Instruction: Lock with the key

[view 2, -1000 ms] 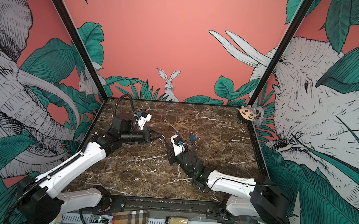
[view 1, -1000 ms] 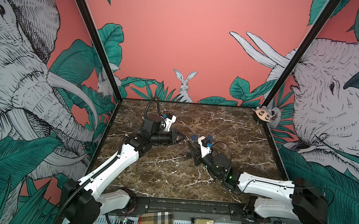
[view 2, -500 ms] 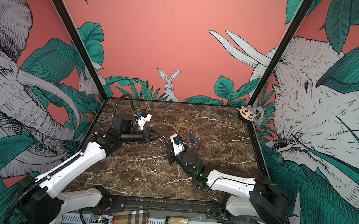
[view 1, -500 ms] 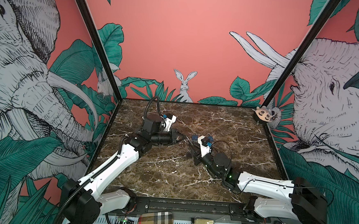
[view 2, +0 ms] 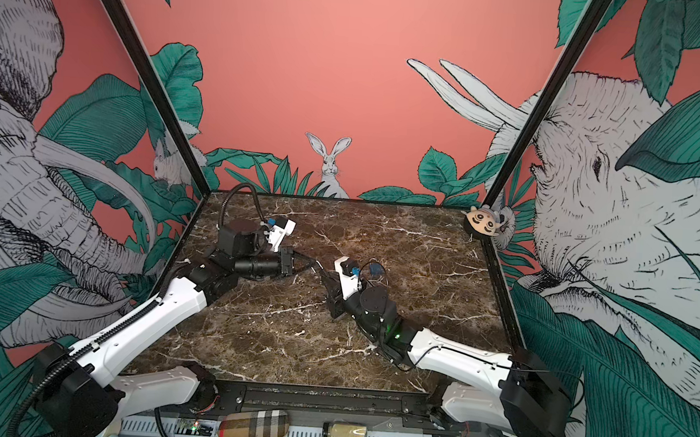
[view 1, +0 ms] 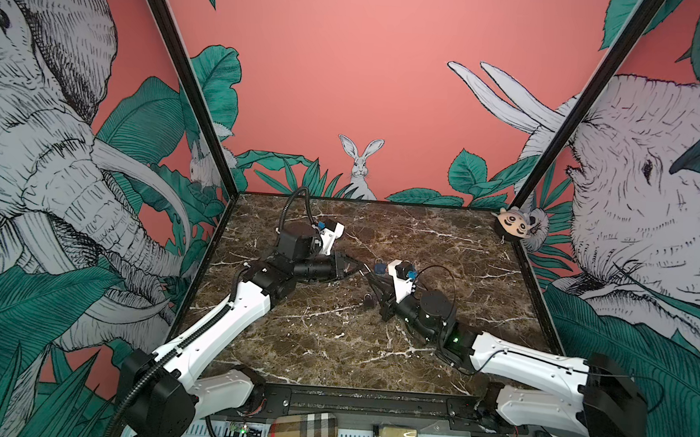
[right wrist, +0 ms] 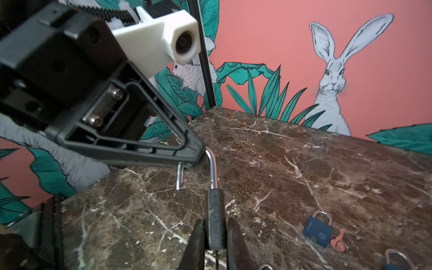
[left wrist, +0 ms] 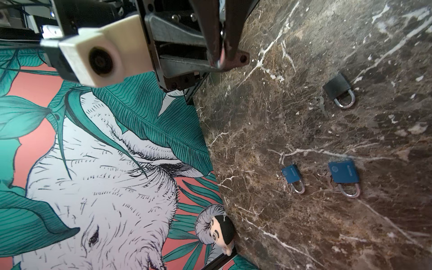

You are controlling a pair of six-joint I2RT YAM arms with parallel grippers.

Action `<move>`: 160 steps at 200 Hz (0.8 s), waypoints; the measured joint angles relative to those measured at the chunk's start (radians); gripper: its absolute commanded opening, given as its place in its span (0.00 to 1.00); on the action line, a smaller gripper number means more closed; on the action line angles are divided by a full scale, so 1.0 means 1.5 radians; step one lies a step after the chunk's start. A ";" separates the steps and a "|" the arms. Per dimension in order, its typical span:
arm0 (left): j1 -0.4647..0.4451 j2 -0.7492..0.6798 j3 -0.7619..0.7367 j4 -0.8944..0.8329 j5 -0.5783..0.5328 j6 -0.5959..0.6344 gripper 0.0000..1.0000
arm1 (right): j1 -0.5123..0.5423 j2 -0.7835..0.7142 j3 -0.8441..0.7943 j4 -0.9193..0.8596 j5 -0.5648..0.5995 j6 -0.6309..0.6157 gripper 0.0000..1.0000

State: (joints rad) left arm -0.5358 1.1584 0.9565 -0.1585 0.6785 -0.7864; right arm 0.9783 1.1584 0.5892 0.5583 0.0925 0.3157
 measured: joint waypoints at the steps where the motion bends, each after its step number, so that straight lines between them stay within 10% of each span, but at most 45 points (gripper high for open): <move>1: 0.000 0.000 -0.002 0.002 0.001 0.001 0.00 | -0.002 -0.003 0.001 -0.004 -0.002 0.003 0.04; 53: -0.002 -0.008 -0.060 0.131 0.027 0.021 0.00 | -0.088 -0.067 0.085 -0.229 -0.177 0.218 0.03; 160: -0.004 -0.009 -0.108 0.241 0.049 0.034 0.00 | -0.140 -0.076 0.063 -0.183 -0.296 0.452 0.00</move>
State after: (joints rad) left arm -0.5415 1.1450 0.7940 0.2035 0.7521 -0.7361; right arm 0.7689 1.0443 0.6834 0.2832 -0.3511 0.9939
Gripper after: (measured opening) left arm 0.048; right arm 0.127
